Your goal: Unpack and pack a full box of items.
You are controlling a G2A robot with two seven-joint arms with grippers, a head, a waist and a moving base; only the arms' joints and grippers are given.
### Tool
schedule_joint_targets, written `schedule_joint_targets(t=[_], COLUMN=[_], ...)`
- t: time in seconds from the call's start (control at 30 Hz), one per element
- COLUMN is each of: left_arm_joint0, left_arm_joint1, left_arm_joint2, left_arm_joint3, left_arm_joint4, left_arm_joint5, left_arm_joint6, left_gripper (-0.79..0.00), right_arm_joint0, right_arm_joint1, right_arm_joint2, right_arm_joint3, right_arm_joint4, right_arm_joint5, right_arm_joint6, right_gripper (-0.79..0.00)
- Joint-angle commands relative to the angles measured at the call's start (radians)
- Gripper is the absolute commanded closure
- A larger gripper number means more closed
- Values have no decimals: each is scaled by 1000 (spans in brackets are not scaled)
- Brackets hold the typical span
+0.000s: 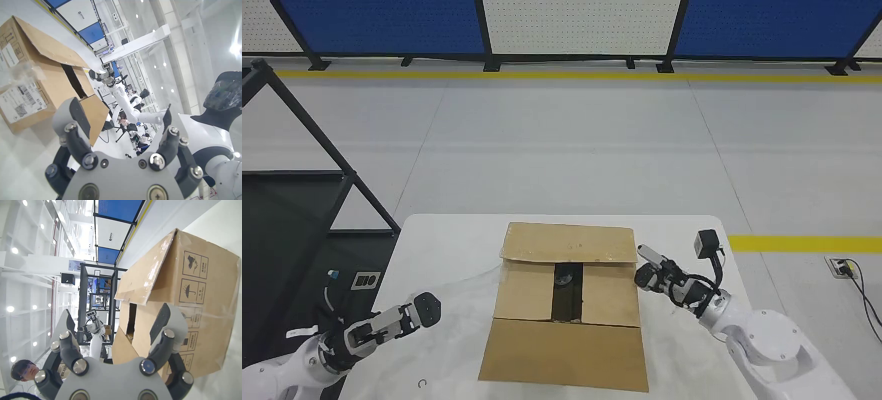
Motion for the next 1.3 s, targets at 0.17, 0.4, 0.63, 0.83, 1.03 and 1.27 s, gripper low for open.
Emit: schedule_joint_targets(t=[0.17, 0.4, 0.63, 0.83, 1.03, 1.27], left_arm_joint0=[20, 48, 72, 91, 99, 99], left_arm_joint1=[-2, -2, 0, 0, 1, 1], left_arm_joint2=[-1, -21, -52, -74, -92, -92], left_arm_joint3=[-38, -43, -37, -30, -26, -26], left_arm_joint4=[20, 13, -10, -26, -41, -41], left_arm_joint5=[8, 1, -8, -18, -12, -12], left_arm_joint6=[55, 77, 74, 72, 59, 59], left_gripper=[-785, -785, -785, -785, -785, -785], right_arm_joint0=[1, 48, 111, 178, 201, 201], right_arm_joint1=[-12, -36, -63, -93, -106, -106], right_arm_joint2=[-26, -61, -89, -113, -133, -133], right_arm_joint3=[-10, 35, 97, 137, 134, 134], right_arm_joint4=[-2, 65, 126, 159, 164, 164], right_arm_joint5=[35, 12, 4, -43, -49, -49], right_arm_joint6=[-33, -44, -70, -177, -205, -205], right_gripper=[-785, -785, -785, -785, -785, -785])
